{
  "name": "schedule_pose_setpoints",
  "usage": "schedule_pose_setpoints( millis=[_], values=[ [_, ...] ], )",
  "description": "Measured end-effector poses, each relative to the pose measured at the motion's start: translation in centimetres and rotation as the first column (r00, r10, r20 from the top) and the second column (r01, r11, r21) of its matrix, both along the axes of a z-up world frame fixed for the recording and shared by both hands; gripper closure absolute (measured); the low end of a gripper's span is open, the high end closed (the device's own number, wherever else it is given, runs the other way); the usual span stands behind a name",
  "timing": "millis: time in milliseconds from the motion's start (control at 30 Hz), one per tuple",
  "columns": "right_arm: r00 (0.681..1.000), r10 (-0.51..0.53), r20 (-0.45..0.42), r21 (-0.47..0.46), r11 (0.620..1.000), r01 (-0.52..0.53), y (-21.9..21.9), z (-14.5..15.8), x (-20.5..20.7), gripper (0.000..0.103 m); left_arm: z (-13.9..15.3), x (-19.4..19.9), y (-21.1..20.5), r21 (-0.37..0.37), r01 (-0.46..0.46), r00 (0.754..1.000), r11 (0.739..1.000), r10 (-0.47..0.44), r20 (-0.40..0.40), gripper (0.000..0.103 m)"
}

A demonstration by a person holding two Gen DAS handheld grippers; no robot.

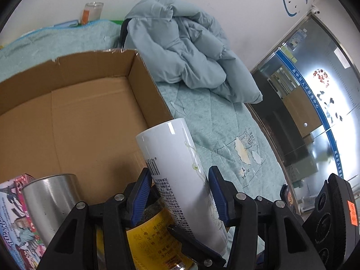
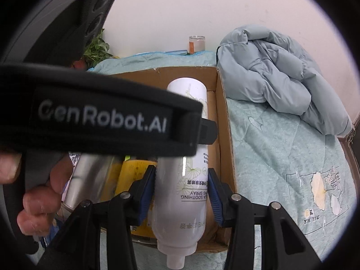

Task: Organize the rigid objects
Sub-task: 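Lift the white spray bottle with both grippers and carry it over the box, then lower the spray bottle beside the yellow jar and open both grippers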

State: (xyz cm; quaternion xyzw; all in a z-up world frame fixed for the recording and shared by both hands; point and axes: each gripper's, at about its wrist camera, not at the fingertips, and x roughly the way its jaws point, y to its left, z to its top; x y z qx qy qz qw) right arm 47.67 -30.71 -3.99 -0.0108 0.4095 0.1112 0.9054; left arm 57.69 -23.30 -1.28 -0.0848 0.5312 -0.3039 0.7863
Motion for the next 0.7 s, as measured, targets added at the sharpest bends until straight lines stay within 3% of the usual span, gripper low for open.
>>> schedule_pose_setpoints(
  millis=[200,300,467,533,700],
  values=[
    [0.999,0.004,-0.043,0.032,0.999,-0.003,-0.5,-0.4,0.4,0.059,-1.1,0.5,-0.4,-0.01,-0.01,0.998,1.0,0.009,-0.063,0.053],
    [0.994,0.025,-0.104,0.065,0.998,-0.018,-1.4,-0.7,1.5,0.059,-1.4,1.1,-0.7,0.007,-0.024,0.996,1.0,0.024,-0.09,0.052],
    [0.985,0.036,-0.166,0.015,0.999,-0.034,-1.6,-0.7,1.8,0.058,-1.6,1.2,-1.3,0.053,-0.02,0.996,0.998,0.024,-0.084,0.05],
    [0.983,0.015,-0.18,-0.012,1.0,-0.017,-1.9,-0.9,1.5,0.058,-1.4,1.1,-1.2,0.035,-0.018,0.996,0.999,0.021,-0.087,0.048],
    [0.988,-0.005,-0.151,0.004,1.0,0.006,-3.1,-0.5,0.5,0.058,0.6,-0.6,0.1,0.029,-0.029,0.999,0.999,0.03,-0.032,0.044]
  ],
)
